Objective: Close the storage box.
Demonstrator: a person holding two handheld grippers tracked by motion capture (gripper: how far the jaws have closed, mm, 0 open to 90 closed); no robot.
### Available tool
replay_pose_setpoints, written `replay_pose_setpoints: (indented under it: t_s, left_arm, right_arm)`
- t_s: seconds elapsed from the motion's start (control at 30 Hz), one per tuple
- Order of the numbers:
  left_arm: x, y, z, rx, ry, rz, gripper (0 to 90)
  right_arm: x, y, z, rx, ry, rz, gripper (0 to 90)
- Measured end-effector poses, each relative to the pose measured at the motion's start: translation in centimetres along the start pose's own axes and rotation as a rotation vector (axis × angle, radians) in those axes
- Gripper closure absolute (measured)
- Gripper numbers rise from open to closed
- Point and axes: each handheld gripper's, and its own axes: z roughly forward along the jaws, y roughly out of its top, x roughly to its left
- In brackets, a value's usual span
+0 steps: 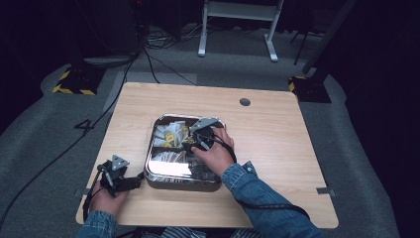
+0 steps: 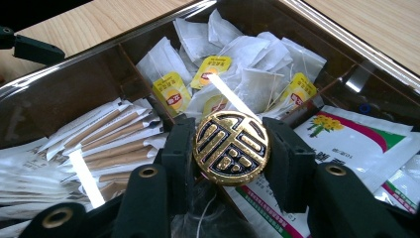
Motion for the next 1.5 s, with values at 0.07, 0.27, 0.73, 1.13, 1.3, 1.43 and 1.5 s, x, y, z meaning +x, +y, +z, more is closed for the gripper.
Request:
replay_pose_setpoints:
  t_s: [0.07, 0.27, 0.73, 1.13, 1.3, 1.43, 1.5]
  left_arm:
    - [0.00, 0.00, 0.00, 0.000, 0.000, 0.000, 18.7]
    - [0.00, 0.00, -0.01, 0.001, 0.000, 0.001, 18.7]
    - [0.00, 0.00, -0.01, 0.001, 0.001, 0.001, 18.7]
    - [0.00, 0.00, -0.01, 0.001, 0.001, 0.002, 18.7]
    - [0.00, 0.00, 0.00, 0.000, 0.001, 0.000, 18.6]
    - [0.01, 0.00, -0.01, 0.001, 0.001, 0.002, 18.7]
    - [0.00, 0.00, 0.00, 0.000, 0.000, 0.000, 18.6]
  right_arm:
    - [0.04, -0.03, 0.01, 0.002, 0.000, -0.009, 58.5]
    - [0.35, -0.06, 0.18, -0.002, 0.010, -0.028, 58.4]
    - [0.46, 0.03, 0.05, 0.029, 0.047, -0.028, 58.5]
    - [0.51, -0.21, 0.17, 0.025, 0.044, -0.024, 58.4]
    - [0.43, -0.15, 0.14, 0.030, 0.052, -0.026, 58.0]
    - [0.29, -0.14, 0.03, 0.022, 0.069, -0.012, 55.3]
    - [0.26, -0.09, -0.06, 0.006, 0.071, -0.012, 53.1]
